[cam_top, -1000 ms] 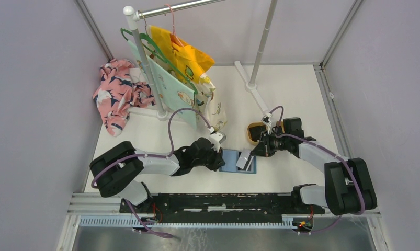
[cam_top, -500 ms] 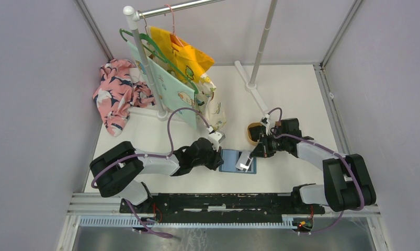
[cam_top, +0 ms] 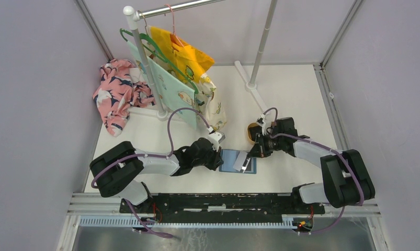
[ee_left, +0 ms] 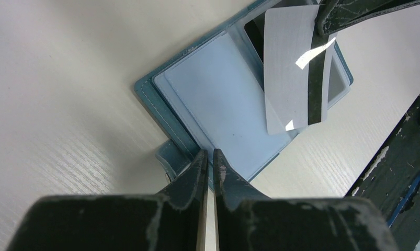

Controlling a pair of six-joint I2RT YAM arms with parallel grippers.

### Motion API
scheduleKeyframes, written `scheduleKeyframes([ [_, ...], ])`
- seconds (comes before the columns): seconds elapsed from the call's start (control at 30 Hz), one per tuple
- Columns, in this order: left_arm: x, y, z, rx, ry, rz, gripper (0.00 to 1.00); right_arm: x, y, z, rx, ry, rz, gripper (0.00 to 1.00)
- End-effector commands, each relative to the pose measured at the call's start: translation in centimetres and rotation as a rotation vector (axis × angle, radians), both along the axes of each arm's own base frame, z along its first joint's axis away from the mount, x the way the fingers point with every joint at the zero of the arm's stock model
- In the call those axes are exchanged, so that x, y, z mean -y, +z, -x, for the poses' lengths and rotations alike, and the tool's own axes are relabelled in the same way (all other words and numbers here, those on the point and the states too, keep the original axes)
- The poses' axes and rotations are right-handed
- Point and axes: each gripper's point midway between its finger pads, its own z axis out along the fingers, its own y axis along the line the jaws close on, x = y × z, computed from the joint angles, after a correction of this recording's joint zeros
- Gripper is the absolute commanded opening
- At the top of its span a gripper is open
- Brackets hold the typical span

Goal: Put the credit cards into the card holder
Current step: Insert the credit card into the card holder.

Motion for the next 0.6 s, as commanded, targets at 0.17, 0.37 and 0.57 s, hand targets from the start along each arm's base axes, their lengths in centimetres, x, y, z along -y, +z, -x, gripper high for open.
scheduleKeyframes([
  [0.17, 1.0, 1.2, -0.7, 0.032, -0.01, 0.037, 0.13, -0.3, -0.5, -0.8, 0.016, 0.016, 0.05, 0.0],
  [0.37, 1.1, 1.3, -0.6, 0.041, -0.028, 0.038, 0.13, -0.7, -0.8, -1.2, -0.036, 0.049, 0.071, 0.0],
  [0.57, 1.2, 1.4, -0.7, 0.051, -0.035, 0.037, 0.13, -0.8, -1.0, -1.6, -0.09, 0.073, 0.092, 0.0],
])
